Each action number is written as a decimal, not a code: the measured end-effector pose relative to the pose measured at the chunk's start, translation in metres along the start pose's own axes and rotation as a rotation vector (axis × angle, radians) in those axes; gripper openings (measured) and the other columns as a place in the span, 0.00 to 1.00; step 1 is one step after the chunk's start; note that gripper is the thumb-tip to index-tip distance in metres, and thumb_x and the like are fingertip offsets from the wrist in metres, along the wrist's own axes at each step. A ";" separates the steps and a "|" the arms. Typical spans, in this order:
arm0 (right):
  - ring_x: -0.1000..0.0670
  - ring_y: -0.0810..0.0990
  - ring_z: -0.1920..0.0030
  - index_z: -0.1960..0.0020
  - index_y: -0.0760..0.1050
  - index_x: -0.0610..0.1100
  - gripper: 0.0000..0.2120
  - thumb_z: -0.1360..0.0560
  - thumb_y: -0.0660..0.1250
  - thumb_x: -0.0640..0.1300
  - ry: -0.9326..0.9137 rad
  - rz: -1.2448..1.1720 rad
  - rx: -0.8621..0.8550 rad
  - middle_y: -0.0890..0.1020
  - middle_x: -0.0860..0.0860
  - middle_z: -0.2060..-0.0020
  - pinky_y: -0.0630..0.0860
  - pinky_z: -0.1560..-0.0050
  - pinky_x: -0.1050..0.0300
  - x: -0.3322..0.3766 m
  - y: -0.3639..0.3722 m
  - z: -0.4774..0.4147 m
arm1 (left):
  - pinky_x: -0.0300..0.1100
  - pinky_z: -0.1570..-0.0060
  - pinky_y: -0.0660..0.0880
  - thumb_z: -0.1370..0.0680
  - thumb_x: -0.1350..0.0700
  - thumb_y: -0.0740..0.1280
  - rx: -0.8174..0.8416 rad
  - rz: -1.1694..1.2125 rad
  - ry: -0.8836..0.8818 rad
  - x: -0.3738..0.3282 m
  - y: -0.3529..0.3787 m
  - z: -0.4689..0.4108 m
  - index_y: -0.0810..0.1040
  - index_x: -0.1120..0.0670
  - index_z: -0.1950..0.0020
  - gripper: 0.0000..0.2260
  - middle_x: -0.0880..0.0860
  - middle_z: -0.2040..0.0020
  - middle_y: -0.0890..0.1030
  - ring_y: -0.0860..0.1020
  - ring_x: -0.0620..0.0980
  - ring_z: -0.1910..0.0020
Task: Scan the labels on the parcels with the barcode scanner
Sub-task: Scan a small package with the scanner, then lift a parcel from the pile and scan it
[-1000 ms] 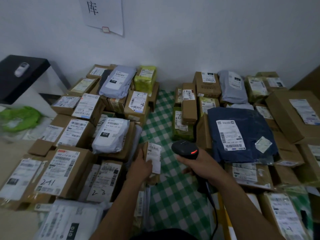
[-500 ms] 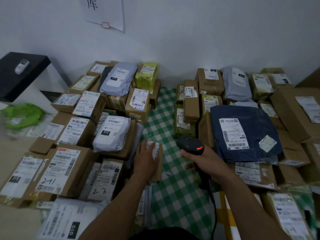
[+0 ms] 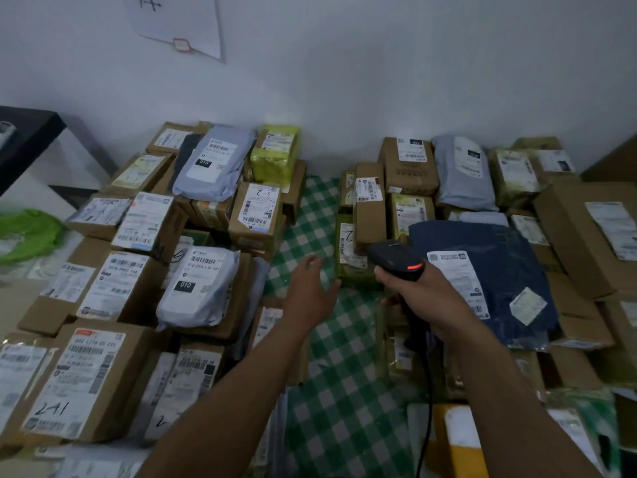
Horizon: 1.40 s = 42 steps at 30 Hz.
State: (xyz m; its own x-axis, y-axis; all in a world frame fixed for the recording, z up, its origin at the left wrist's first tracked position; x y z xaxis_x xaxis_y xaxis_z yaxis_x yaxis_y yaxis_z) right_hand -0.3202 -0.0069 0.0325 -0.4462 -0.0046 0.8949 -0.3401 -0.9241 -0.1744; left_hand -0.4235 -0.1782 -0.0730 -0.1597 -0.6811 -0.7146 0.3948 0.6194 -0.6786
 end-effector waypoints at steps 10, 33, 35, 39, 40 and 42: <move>0.51 0.83 0.61 0.41 0.81 0.48 0.13 0.23 0.76 0.50 0.078 0.019 -0.116 0.85 0.51 0.61 0.79 0.62 0.57 -0.013 -0.038 -0.032 | 0.40 0.45 0.73 0.18 0.56 0.69 0.031 0.350 -0.024 -0.069 0.047 -0.121 0.74 0.56 0.29 0.17 0.55 0.33 0.79 0.78 0.53 0.34; 0.53 0.87 0.54 0.40 0.79 0.54 0.15 0.25 0.77 0.51 0.013 -0.047 -0.104 0.88 0.54 0.53 0.83 0.54 0.53 -0.011 -0.030 -0.019 | 0.50 0.41 0.77 0.28 0.56 0.80 0.089 0.941 -0.241 -0.012 0.018 -0.045 0.54 0.35 0.19 0.48 0.49 0.31 0.71 0.73 0.52 0.33; 0.53 0.87 0.50 0.39 0.76 0.58 0.17 0.25 0.78 0.51 -0.009 -0.081 -0.078 0.87 0.56 0.50 0.84 0.48 0.49 -0.007 -0.015 -0.013 | 0.54 0.35 0.76 0.28 0.55 0.80 0.072 0.964 -0.235 0.000 0.009 -0.023 0.54 0.34 0.19 0.48 0.51 0.28 0.72 0.73 0.52 0.30; 0.58 0.83 0.54 0.41 0.75 0.60 0.16 0.24 0.77 0.49 -0.079 -0.048 -0.048 0.84 0.58 0.52 0.82 0.58 0.61 0.002 0.016 0.000 | 0.55 0.34 0.77 0.28 0.52 0.81 0.075 0.880 -0.180 0.012 0.001 0.006 0.56 0.29 0.21 0.47 0.53 0.26 0.74 0.75 0.51 0.31; 0.60 0.82 0.53 0.43 0.75 0.61 0.15 0.24 0.76 0.48 -0.088 -0.054 -0.037 0.83 0.59 0.49 0.80 0.61 0.66 0.003 0.023 0.004 | 0.57 0.34 0.77 0.29 0.52 0.82 0.071 0.852 -0.164 0.013 -0.001 0.011 0.57 0.27 0.22 0.47 0.52 0.26 0.74 0.75 0.50 0.31; 0.58 0.82 0.48 0.43 0.76 0.61 0.15 0.24 0.76 0.47 -0.083 -0.063 -0.020 0.83 0.57 0.45 0.79 0.60 0.67 -0.001 0.033 0.010 | 0.58 0.35 0.77 0.30 0.53 0.82 0.051 0.825 -0.147 0.014 -0.005 0.018 0.57 0.25 0.24 0.46 0.52 0.27 0.75 0.76 0.50 0.32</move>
State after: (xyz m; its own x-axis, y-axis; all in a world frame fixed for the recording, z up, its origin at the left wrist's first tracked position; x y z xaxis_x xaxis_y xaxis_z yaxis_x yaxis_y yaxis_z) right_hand -0.3230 -0.0407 0.0299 -0.3533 0.0209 0.9353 -0.3825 -0.9156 -0.1240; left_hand -0.4117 -0.1975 -0.0766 0.3167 -0.0634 -0.9464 0.3737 0.9254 0.0631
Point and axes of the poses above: each hand's wrist, its own z-axis away from the middle knuckle, its own y-axis out of the palm, x = y × z, the point moved 4 cm from there along -z, towards the middle knuckle
